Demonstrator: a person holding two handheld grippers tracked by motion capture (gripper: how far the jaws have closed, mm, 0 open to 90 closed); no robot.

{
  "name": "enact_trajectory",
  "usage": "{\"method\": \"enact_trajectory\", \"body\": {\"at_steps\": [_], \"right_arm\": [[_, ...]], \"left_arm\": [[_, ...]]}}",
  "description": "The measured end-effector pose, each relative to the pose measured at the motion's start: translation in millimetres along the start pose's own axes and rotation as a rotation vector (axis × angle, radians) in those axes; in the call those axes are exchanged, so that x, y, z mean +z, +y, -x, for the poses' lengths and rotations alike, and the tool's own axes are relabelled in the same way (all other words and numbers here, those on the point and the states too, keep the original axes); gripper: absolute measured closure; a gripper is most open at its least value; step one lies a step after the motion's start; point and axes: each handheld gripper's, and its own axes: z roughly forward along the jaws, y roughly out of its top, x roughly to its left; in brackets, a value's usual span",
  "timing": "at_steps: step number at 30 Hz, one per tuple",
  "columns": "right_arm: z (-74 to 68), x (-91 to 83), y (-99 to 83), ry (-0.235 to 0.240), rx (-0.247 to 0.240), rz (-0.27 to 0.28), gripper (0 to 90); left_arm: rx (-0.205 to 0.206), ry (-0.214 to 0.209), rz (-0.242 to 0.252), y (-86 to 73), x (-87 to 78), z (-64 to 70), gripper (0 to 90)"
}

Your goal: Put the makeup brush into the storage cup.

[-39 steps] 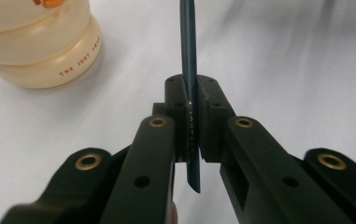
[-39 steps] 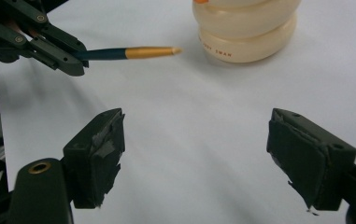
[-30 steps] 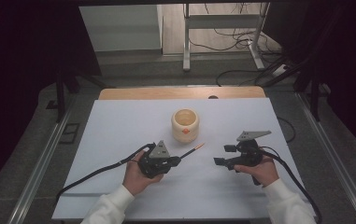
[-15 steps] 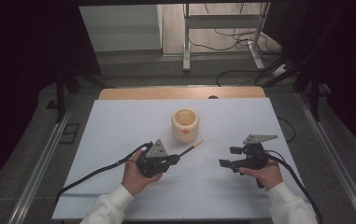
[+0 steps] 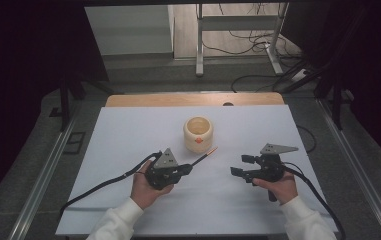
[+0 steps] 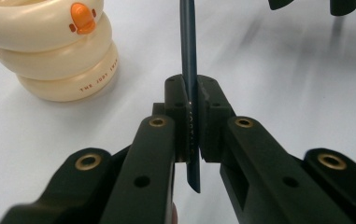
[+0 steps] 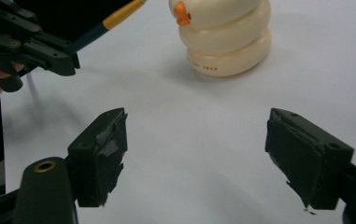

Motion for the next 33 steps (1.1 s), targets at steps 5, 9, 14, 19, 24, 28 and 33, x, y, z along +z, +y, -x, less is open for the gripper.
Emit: {"method": "enact_trajectory", "body": {"at_steps": [5, 9, 14, 19, 24, 28, 33], "right_arm": [[-5.8, 2.4, 2.6, 0.018, 0.003, 0.025, 23.1], [-7.6, 4.8, 2.9, 0.031, 0.015, 0.043, 23.6], [-9.7, 7.2, 3.7, 0.031, 0.015, 0.056, 24.1], [-14.7, 10.7, 5.5, 0.045, 0.008, 0.062, 24.6], [-17.4, 13.0, 6.6, 0.053, 0.006, 0.070, 24.9], [-18.6, 14.3, 7.3, 0.057, 0.011, 0.078, 25.8], [-18.7, 17.3, 7.0, 0.058, 0.017, 0.084, 26.7]], "left_arm": [[-0.006, -0.002, 0.009, 0.2, 0.4, 0.4, 84.7], [-0.003, 0.000, 0.026, 0.5, 0.2, 1.5, 84.7], [-0.009, 0.002, 0.030, 0.9, 1.2, 1.6, 84.7], [-0.013, -0.001, 0.029, 0.8, 3.4, 1.9, 84.7], [-0.015, 0.000, 0.027, 0.6, 5.6, 2.3, 84.7], [-0.014, -0.006, 0.024, 0.8, 7.5, 3.1, 84.7], [-0.015, -0.007, 0.024, 1.1, 9.1, 3.9, 84.7]]}}
